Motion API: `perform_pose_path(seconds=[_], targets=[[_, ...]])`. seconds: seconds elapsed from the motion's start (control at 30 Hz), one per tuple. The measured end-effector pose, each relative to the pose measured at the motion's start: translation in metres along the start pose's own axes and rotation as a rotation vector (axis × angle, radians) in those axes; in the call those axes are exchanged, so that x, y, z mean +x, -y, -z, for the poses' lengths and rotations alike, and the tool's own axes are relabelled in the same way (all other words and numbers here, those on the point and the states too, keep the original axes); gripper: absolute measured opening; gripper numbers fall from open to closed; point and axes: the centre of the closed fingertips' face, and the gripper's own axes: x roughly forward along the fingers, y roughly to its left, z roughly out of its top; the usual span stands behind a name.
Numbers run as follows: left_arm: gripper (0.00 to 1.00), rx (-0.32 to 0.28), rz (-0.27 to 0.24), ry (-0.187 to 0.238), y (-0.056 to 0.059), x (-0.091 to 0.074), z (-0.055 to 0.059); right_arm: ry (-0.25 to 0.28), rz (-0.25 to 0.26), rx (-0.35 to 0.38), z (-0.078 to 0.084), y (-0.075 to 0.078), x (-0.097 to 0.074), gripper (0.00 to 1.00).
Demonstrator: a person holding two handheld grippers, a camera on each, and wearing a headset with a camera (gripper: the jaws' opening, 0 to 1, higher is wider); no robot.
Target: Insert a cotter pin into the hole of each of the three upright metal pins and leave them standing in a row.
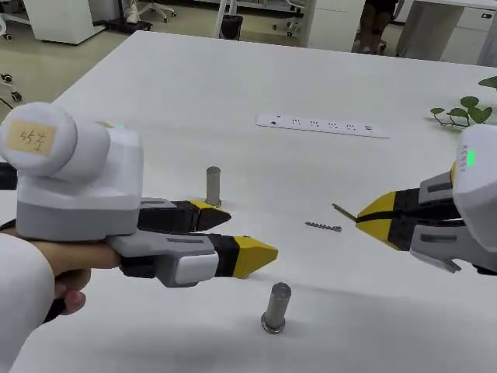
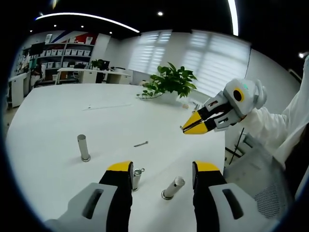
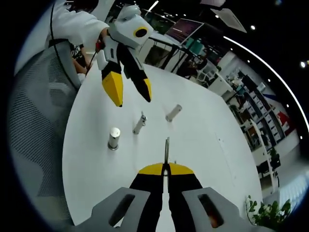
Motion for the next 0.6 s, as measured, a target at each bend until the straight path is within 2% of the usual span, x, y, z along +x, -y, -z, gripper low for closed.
perform_pose_path(seconds=[0.13,0.6], targets=[[0.45,-0.002,0.022,-0.001,0.005,0.007,-0.003,-0.001,0.018,-0.006,-0.002,-0.002,-0.001,0.0],[0.36,0.014,0.105,-0.001,0.027,0.027,-0.013,0.018,-0.012,-0.009,-0.014,-0.021,0.002,0.0]])
